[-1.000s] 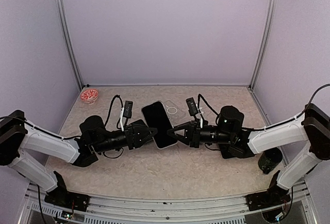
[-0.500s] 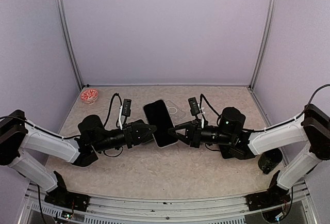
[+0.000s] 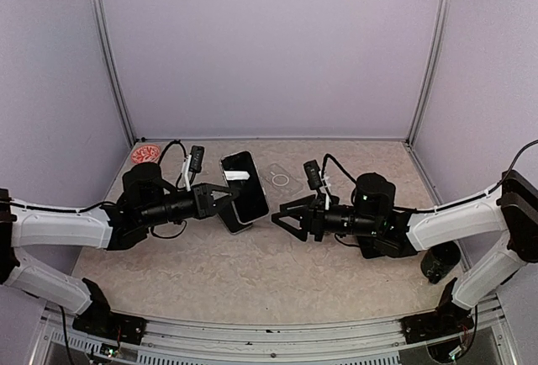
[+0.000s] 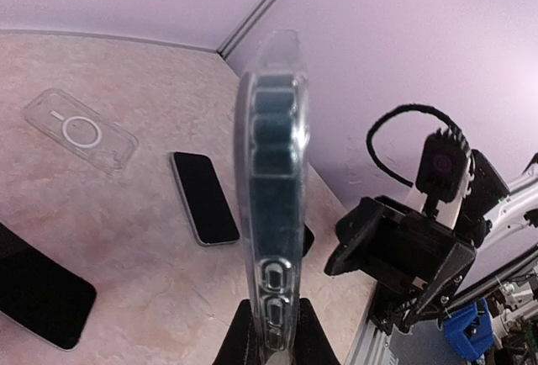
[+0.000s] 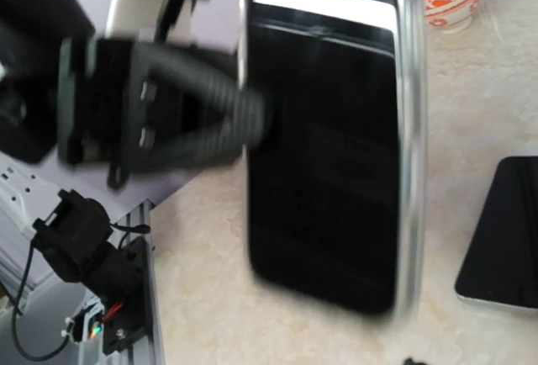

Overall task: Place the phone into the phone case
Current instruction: Pass from the right arm to the left, then place the phone with the phone case at the corner of the board.

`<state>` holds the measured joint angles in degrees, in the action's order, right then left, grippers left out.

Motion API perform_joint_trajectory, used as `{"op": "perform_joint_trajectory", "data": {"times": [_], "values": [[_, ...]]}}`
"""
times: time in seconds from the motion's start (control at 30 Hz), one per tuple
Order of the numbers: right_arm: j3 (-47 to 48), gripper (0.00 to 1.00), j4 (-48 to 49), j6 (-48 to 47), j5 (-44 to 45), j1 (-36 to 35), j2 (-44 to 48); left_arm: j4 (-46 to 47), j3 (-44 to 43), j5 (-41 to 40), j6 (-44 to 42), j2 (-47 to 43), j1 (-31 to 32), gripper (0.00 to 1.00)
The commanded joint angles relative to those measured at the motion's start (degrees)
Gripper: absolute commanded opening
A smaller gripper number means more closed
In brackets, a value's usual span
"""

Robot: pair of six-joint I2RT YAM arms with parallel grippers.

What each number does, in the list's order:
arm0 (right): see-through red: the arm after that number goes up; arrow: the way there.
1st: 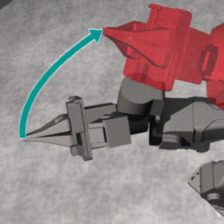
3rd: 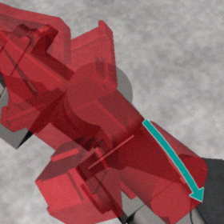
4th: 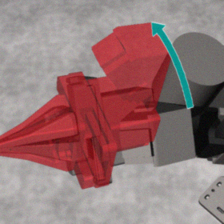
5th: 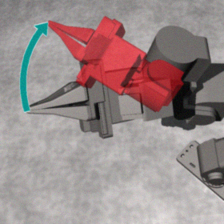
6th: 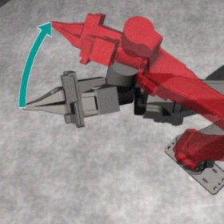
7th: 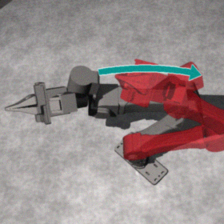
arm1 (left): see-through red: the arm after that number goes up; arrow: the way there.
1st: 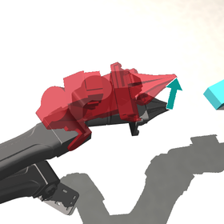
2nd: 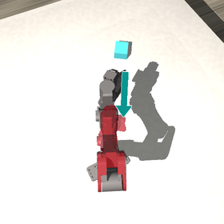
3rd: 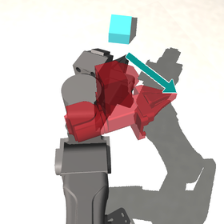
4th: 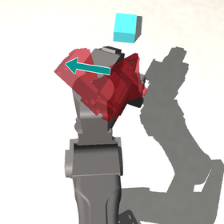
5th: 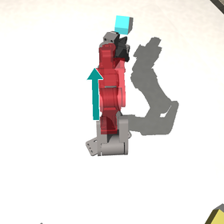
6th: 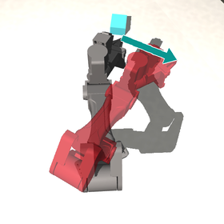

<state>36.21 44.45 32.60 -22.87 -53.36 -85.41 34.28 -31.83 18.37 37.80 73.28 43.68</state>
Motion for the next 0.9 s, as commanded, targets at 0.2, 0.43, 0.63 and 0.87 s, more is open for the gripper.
{"op": "perform_joint_trajectory", "data": {"times": [0.2, 0.43, 0.63, 0.87], "values": [[-0.06, 0.68, -6.12, -3.83, 3.23, -0.34, 3.56, -24.96, -13.52, 9.49, -4.37, 0.07, -16.76, 0.00], [-1.66, 0.68, -8.33, -5.65, 4.03, -0.34, 6.73, -36.28, -23.91, 13.40, -9.32, 7.57, -24.80, 0.00], [-4.23, 0.69, -8.88, -6.43, 4.57, -0.25, 9.97, -47.31, -34.67, 15.67, -13.88, 16.96, -30.18, 0.00], [-6.70, 0.69, -7.46, -5.97, 4.02, -0.25, 11.79, -56.42, -43.96, 16.92, -17.76, 26.32, -33.74, 0.05]]}}
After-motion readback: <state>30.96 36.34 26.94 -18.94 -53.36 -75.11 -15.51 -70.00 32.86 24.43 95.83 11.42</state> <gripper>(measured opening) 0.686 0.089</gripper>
